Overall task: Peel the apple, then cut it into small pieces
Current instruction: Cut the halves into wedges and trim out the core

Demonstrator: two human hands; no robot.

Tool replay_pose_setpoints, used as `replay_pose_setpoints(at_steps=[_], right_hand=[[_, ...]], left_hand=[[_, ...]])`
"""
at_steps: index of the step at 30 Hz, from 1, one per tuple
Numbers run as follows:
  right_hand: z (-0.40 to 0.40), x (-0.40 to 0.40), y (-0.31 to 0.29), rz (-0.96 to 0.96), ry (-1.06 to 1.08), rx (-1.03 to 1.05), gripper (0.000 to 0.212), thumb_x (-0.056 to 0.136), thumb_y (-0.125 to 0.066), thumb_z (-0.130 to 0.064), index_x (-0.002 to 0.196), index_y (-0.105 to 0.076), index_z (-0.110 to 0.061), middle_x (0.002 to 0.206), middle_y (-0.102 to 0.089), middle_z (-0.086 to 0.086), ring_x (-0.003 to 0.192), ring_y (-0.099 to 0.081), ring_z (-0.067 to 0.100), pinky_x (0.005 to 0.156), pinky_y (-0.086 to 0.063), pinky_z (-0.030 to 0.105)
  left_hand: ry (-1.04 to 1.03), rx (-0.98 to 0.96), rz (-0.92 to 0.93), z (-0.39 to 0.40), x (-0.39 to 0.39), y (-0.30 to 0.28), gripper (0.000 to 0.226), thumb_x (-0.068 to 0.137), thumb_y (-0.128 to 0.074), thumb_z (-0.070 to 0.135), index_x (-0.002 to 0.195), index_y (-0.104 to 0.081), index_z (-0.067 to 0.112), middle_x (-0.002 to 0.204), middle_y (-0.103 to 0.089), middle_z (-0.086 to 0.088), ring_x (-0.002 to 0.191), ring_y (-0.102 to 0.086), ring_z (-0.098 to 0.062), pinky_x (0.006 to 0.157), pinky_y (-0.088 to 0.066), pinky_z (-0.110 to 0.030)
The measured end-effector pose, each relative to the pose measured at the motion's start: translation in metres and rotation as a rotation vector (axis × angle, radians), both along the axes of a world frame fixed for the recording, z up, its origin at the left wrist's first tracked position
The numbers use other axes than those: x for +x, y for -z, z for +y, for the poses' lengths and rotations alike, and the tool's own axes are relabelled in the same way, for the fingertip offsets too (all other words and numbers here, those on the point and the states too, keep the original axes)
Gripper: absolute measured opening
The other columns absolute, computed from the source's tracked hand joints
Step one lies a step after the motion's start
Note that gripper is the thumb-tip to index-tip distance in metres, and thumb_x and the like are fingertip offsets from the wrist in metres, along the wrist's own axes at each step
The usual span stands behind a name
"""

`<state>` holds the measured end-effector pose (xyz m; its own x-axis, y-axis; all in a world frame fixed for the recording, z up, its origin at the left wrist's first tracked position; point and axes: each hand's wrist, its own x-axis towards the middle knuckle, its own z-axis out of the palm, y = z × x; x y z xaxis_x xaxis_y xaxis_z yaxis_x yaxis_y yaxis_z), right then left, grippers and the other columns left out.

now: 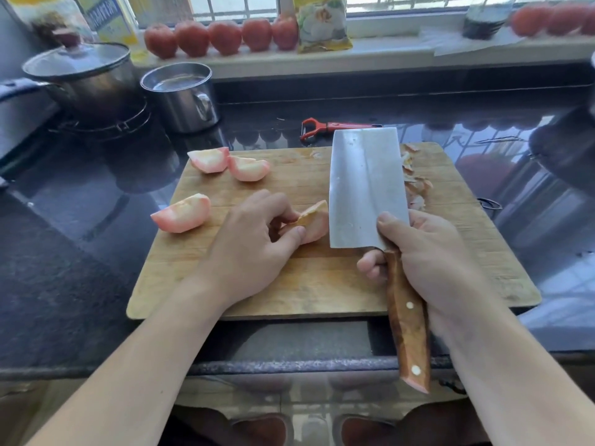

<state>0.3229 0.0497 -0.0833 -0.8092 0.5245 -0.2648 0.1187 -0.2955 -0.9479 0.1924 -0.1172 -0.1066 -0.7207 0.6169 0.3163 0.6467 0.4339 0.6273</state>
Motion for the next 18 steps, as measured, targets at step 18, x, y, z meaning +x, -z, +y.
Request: replay_pose_setpoints(at_steps=[18], right_hand=[[-0.002, -0.014, 0.002, 0.015, 0.040, 0.010, 0.021, 0.108, -0.046, -0.019, 0.108, -0.064, -0.007, 0.087, -0.077, 0.009, 0.050, -0.065, 0.016, 0.045, -0.052, 0.024]], left_hand=[[0.034, 0.011, 0.023, 0.001, 0.001, -0.001, 0.009, 0.090, -0.076, 0.015, 0.088, -0.068, 0.017, 0.083, -0.053, 0.014, 0.076, -0.051, 0.000, 0.071, -0.037, -0.010]])
